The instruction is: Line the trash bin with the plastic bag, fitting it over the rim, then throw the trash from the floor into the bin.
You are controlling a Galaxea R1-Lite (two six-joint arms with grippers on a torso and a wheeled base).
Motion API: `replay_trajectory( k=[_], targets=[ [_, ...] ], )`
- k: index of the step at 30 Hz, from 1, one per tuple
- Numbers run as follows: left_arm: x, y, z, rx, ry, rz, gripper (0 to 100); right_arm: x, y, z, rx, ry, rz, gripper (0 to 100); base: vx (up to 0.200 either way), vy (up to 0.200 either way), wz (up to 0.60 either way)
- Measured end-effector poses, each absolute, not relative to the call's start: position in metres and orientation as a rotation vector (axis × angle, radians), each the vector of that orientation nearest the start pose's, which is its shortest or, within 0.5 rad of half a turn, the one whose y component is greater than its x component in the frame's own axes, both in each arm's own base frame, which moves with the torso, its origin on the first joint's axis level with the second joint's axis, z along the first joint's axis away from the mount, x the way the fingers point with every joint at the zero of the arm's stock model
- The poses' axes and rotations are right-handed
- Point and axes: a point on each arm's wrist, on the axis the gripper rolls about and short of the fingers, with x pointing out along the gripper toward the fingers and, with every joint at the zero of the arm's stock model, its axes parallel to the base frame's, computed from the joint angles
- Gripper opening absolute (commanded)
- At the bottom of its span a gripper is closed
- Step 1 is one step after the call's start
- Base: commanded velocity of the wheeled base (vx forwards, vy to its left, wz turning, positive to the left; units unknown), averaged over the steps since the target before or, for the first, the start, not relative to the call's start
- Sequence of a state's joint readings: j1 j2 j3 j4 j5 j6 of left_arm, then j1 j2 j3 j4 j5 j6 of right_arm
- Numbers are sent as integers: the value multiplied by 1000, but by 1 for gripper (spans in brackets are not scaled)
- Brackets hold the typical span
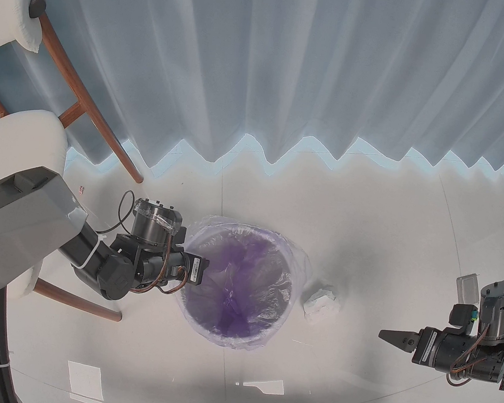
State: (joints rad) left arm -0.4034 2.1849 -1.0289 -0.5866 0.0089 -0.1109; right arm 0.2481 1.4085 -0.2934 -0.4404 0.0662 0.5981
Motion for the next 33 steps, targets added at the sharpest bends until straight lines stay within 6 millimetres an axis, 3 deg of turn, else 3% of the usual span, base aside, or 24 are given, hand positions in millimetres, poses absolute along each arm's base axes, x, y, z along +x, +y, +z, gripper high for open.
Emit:
replay_trajectory(
  k=[7,13,20,26,33],
  targets=[
    [371,-152,63,-4,533,-330,100,170,45,108,510,742,91,100,0,0,0],
    [367,-149,80,-29,497,-316,100,169,44,107,510,746,89,100,0,0,0],
    [344,-137,114,-63,463,-297,100,168,44,106,507,751,89,100,0,0,0],
    [328,-114,129,-73,440,-193,100,167,44,105,501,758,89,100,0,0,0],
    [319,-104,140,-208,346,-116,100,166,44,104,499,762,90,100,0,0,0]
  ],
)
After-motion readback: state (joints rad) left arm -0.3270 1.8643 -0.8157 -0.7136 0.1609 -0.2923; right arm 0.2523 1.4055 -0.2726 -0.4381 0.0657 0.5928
